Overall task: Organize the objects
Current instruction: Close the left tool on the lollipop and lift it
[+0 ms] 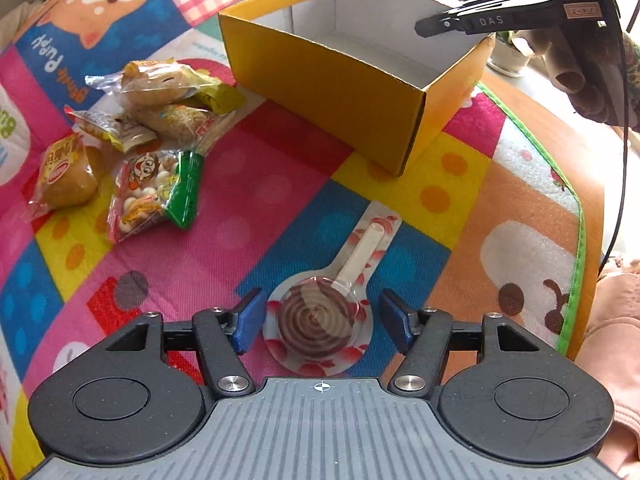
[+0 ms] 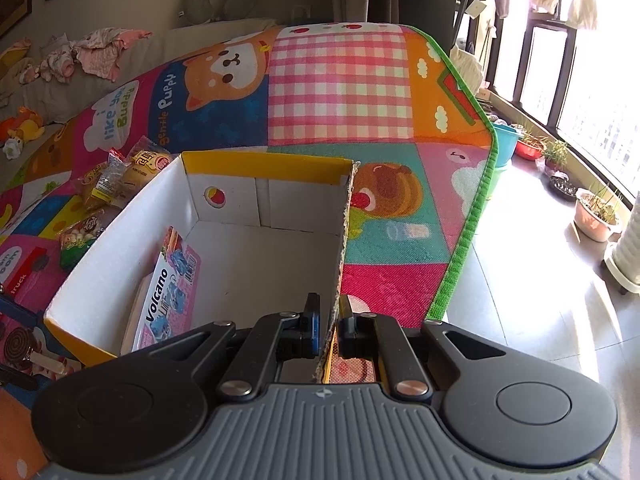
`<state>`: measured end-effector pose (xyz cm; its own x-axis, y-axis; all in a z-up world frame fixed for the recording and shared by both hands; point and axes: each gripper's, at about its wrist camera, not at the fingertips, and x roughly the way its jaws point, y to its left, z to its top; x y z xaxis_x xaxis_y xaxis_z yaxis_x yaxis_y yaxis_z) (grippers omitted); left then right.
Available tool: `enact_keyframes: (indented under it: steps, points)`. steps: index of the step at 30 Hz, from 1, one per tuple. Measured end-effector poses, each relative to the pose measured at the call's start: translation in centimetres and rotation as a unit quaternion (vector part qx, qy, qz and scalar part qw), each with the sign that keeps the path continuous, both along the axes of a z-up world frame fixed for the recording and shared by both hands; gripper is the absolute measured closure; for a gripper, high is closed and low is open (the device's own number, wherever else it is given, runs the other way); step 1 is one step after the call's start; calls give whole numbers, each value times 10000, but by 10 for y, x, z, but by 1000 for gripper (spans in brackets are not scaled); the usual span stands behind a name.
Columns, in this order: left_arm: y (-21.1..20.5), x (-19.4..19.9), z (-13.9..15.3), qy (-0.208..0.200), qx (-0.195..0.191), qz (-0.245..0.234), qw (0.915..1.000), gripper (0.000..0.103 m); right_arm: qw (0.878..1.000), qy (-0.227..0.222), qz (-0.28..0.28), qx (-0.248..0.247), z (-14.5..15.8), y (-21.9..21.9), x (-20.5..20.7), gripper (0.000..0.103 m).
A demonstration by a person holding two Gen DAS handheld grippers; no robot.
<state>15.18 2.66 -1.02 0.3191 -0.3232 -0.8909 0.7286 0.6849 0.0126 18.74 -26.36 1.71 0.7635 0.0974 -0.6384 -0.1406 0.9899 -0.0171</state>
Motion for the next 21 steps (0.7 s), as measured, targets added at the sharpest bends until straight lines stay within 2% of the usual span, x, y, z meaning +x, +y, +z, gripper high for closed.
enact_keyframes:
  steps: [4, 6, 7, 9, 12, 16, 21]
  points:
    - [0, -2, 2, -57, -61, -91, 9999, 36, 10000, -21, 2, -26, 2, 0, 0, 94]
    - [-1, -4, 3, -86, -21, -135, 9999, 39, 10000, -21, -7, -38, 3, 1, 0, 94]
    - [-2, -6, 4, -85, -31, -181, 9998, 46, 10000, -20, -7, -42, 3, 1, 0, 94]
    - [-3, -13, 4, -160, -19, -212, 9996, 46, 10000, -19, -5, -36, 3, 1, 0, 94]
    - [-5, -27, 2, -441, -55, 42, 9990, 47, 10000, -56, -5, -25, 5, 1, -1, 94]
    - [-3, -34, 5, -427, -235, 361, 9982, 47, 10000, -73, -8, -13, 5, 1, -1, 94]
    - [6, -45, 31, -709, -515, 736, 9934, 48, 9999, -104, 21, -18, 6, 1, -3, 94]
